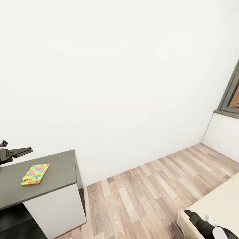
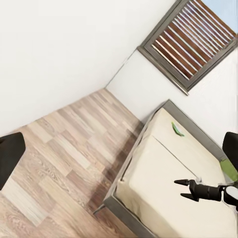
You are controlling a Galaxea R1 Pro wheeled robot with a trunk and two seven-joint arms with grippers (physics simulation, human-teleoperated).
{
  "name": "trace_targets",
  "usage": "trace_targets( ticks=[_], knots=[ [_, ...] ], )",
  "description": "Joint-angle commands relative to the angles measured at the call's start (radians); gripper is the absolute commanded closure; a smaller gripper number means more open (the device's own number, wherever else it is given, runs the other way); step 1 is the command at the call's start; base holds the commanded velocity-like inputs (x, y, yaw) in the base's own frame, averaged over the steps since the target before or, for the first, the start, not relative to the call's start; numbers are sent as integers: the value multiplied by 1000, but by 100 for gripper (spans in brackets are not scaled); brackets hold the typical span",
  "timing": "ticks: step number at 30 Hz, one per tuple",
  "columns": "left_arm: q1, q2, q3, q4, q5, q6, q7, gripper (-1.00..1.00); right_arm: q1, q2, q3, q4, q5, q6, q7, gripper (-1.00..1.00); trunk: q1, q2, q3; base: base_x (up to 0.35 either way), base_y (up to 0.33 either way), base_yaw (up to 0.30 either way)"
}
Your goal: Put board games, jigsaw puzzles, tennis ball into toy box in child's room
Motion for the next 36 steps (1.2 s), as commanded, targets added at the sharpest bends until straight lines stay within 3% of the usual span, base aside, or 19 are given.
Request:
trace_targets(
  ticks=[1, 25, 36],
  knots=[
    [0, 1, 0, 0, 0, 11, -4, -100, -1, 0, 0, -1, -10, 3, -9, -100, 0, -2, -1, 0, 0, -252],
    [0, 1, -1, 0, 0, 11, -4, -100, -1, -3, -1, 5, -10, 1, -9, -100, 0, -2, 24, 2, 1, -251],
    [0, -2, -1, 0, 0, 11, -4, -100, -1, -6, -2, 18, -11, 1, -9, -100, 0, -2, 35, 153, 134, -251]
  ],
)
